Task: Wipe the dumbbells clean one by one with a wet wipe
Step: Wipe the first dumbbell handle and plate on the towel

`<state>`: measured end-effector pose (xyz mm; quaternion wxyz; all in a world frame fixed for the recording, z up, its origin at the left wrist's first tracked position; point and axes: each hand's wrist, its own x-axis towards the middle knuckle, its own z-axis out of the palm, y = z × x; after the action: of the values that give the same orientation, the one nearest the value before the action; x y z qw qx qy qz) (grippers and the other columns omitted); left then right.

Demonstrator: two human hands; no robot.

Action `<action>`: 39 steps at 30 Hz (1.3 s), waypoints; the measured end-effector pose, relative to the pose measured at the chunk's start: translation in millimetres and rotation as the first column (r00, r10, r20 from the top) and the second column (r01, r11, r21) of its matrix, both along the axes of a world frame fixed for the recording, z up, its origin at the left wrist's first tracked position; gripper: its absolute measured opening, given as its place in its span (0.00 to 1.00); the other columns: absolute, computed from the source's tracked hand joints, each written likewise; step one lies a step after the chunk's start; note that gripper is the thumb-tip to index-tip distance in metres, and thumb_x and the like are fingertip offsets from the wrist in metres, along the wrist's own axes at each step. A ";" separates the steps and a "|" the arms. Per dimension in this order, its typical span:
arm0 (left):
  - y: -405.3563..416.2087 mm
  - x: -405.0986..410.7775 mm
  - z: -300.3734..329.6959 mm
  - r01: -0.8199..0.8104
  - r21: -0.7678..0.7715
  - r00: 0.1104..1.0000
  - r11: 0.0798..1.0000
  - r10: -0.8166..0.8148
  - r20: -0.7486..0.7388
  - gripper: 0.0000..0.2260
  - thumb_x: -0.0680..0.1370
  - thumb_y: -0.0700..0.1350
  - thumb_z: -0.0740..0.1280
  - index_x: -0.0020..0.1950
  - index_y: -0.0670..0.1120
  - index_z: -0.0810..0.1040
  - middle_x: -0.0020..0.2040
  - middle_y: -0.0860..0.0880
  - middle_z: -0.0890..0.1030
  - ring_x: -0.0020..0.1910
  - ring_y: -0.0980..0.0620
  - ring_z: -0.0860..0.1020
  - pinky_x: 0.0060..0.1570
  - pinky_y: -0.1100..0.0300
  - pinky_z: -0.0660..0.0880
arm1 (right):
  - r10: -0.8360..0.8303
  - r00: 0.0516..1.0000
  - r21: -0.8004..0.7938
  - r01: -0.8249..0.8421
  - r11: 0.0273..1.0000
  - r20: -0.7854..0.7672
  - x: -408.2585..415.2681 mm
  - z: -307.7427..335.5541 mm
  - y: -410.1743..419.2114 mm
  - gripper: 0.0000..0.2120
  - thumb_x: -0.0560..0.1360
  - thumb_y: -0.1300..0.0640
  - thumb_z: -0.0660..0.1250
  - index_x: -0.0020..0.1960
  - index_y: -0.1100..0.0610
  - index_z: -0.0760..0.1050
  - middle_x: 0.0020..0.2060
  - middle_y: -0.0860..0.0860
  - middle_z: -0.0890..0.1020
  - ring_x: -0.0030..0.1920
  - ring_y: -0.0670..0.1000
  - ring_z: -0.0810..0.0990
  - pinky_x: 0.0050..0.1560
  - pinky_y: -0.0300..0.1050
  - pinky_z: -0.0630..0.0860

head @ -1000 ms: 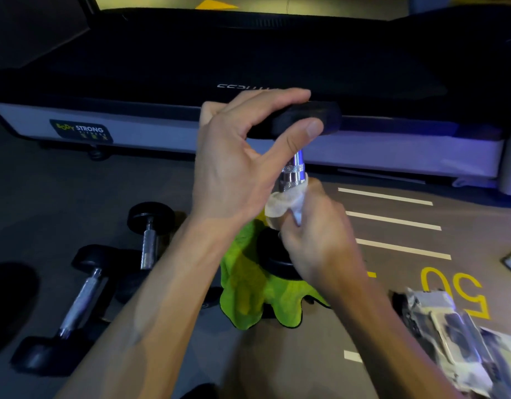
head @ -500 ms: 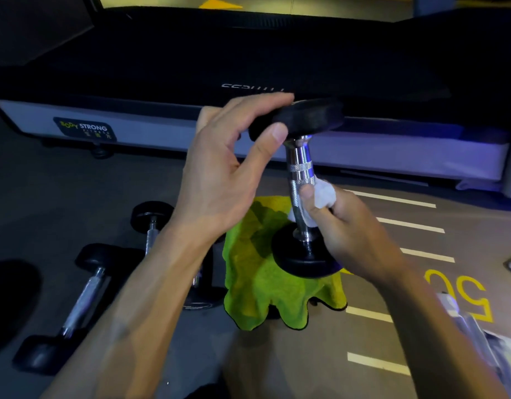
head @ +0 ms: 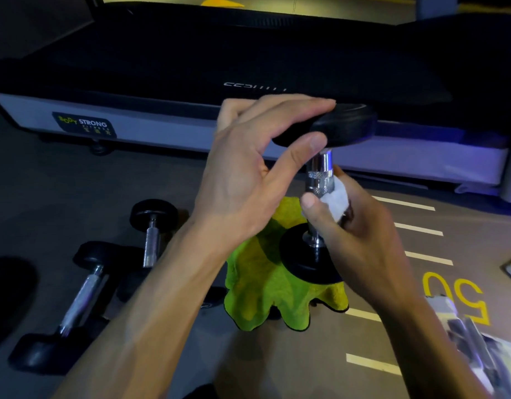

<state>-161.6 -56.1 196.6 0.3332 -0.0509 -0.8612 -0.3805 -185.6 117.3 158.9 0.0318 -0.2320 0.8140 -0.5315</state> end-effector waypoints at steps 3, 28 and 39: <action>1.8 -2.4 -0.1 -0.003 0.007 1.000 1.000 0.003 -0.008 0.13 0.84 0.53 0.69 0.68 0.56 0.81 0.65 0.61 0.81 0.67 0.54 0.72 0.68 0.66 0.64 | 0.230 0.950 -0.324 -0.154 0.934 0.210 7.2 3.0 12.4 0.20 0.84 0.49 0.59 0.73 0.50 0.75 0.59 0.47 0.86 0.65 0.45 0.81 0.66 0.55 0.78; -12.1 -17.3 -9.6 0.049 0.104 0.999 0.993 -0.050 0.001 0.12 0.84 0.49 0.68 0.68 0.56 0.80 0.62 0.63 0.81 0.60 0.60 0.71 0.59 0.68 0.66 | 0.146 0.938 -0.156 -0.101 0.983 0.314 -37.2 -8.0 -6.2 0.23 0.83 0.40 0.56 0.54 0.57 0.80 0.40 0.56 0.84 0.39 0.52 0.83 0.40 0.48 0.79; -5.8 -15.7 -4.7 0.036 0.056 0.999 0.998 -0.034 -0.024 0.12 0.84 0.52 0.69 0.67 0.57 0.81 0.61 0.65 0.80 0.63 0.60 0.71 0.60 0.66 0.66 | -0.083 0.997 0.105 0.082 0.991 0.004 -21.3 6.8 -22.9 0.23 0.88 0.43 0.50 0.55 0.57 0.77 0.39 0.49 0.82 0.40 0.49 0.80 0.42 0.47 0.72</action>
<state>-177.4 -61.9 191.9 0.3379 -0.0611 -0.8452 -0.4096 -206.9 94.4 165.7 0.0255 -0.1941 0.8494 -0.4901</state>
